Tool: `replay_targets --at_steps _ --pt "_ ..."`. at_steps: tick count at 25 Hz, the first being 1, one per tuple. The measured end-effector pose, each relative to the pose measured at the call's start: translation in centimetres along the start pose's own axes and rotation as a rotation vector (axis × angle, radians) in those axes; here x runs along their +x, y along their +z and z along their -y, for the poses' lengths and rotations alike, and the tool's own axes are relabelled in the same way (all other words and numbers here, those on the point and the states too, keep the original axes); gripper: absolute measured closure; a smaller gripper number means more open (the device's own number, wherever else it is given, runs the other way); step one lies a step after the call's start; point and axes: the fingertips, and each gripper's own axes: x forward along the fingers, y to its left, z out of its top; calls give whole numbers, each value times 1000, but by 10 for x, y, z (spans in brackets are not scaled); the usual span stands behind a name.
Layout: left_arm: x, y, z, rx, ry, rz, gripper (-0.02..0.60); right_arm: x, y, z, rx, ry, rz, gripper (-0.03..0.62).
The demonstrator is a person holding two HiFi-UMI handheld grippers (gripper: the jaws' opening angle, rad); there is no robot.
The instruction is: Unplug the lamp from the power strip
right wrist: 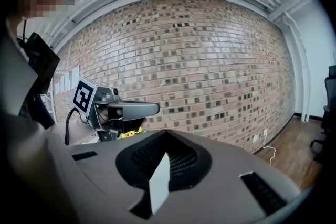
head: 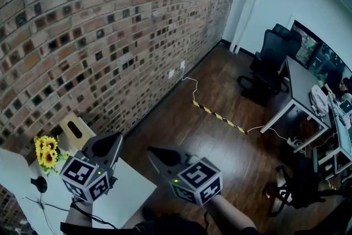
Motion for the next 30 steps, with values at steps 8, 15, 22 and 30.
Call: replay_targets --at_steps 8,15,22,30 --pt "20 -4 -5 51 -25 -10 560 8 4 10 -16 -28 5 591" --pt "71 -3 33 135 -62 -48 558 -27 -7 52 46 -38 21 591" --pt "137 5 91 159 -73 -75 558 -76 -21 118 48 -37 12 592" --pt "201 12 151 210 -69 -112 558 -131 -24 191 69 -34 28 592"
